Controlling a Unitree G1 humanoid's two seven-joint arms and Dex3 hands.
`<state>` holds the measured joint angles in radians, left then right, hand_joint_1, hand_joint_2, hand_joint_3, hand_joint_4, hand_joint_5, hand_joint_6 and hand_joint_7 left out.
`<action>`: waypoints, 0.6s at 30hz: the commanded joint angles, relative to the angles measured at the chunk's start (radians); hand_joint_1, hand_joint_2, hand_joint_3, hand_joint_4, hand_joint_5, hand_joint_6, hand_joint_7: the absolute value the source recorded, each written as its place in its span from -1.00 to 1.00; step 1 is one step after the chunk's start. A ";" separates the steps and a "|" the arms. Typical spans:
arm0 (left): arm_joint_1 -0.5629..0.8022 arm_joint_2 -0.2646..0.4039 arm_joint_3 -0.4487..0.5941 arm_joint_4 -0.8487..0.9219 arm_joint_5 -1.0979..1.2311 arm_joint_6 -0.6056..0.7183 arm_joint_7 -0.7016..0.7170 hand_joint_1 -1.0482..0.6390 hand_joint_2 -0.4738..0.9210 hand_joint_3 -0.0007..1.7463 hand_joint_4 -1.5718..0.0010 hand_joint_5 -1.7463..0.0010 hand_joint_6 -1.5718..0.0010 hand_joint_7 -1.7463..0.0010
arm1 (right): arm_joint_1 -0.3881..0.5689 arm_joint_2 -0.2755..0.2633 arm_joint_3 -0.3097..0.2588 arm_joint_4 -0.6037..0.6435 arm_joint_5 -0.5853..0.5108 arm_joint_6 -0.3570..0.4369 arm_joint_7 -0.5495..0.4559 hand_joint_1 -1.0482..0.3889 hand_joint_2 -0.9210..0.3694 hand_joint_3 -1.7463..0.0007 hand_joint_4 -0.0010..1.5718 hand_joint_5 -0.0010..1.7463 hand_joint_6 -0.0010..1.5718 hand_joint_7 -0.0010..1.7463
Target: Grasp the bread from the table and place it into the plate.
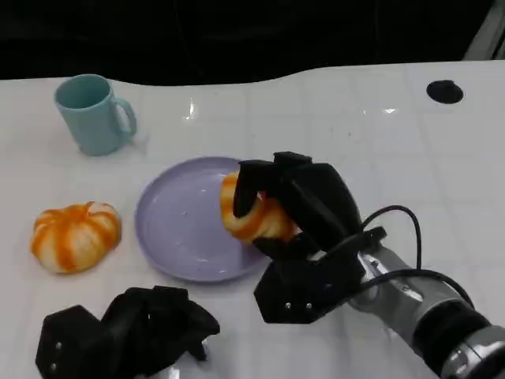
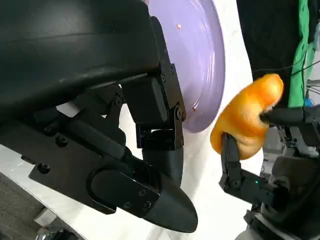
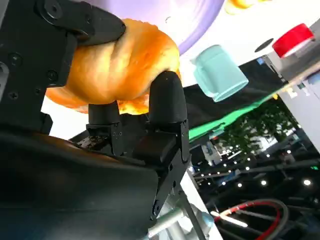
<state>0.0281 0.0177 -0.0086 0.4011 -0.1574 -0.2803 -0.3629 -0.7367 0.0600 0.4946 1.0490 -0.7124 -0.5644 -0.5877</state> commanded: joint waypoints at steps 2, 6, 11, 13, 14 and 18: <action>0.010 0.010 0.003 0.012 0.006 0.007 0.002 -1.00 0.86 -1.00 -0.16 -0.70 -0.77 0.33 | -0.056 0.033 -0.014 0.066 0.035 0.001 0.011 0.34 -0.04 -0.53 0.13 0.96 0.07 0.51; 0.006 0.008 0.004 0.019 0.003 0.005 0.001 -1.00 0.86 -1.00 -0.17 -0.70 -0.78 0.33 | -0.074 0.044 -0.010 0.083 0.049 0.032 0.078 0.30 -0.27 -0.13 0.00 0.47 0.13 -0.29; 0.001 0.007 0.001 0.025 0.011 -0.005 0.007 -1.00 0.86 -1.00 -0.17 -0.71 -0.78 0.34 | -0.086 0.024 0.008 0.075 0.050 0.055 0.231 0.06 -0.49 0.23 -0.72 -0.54 -0.43 -0.95; 0.001 0.008 0.000 0.024 0.013 -0.002 0.010 -1.00 0.86 -1.00 -0.17 -0.71 -0.78 0.34 | -0.085 0.020 0.010 0.065 0.050 0.068 0.264 -0.10 -0.81 0.65 -0.94 -0.59 -0.63 -0.97; 0.001 0.007 0.000 0.025 0.011 -0.003 0.007 -1.00 0.86 -1.00 -0.17 -0.71 -0.78 0.34 | -0.082 0.017 0.010 0.055 0.051 0.081 0.285 -0.13 -0.86 0.73 -0.97 -0.60 -0.65 -0.97; 0.004 0.009 -0.001 0.020 0.008 0.001 0.003 -1.00 0.85 -1.00 -0.17 -0.71 -0.78 0.34 | -0.058 0.003 0.008 -0.003 0.062 0.111 0.364 -0.34 -0.99 0.81 -1.00 -0.77 -0.80 -0.99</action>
<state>0.0214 0.0163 -0.0090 0.4158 -0.1588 -0.2928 -0.3628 -0.8027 0.0815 0.5044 1.0840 -0.6734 -0.4670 -0.2654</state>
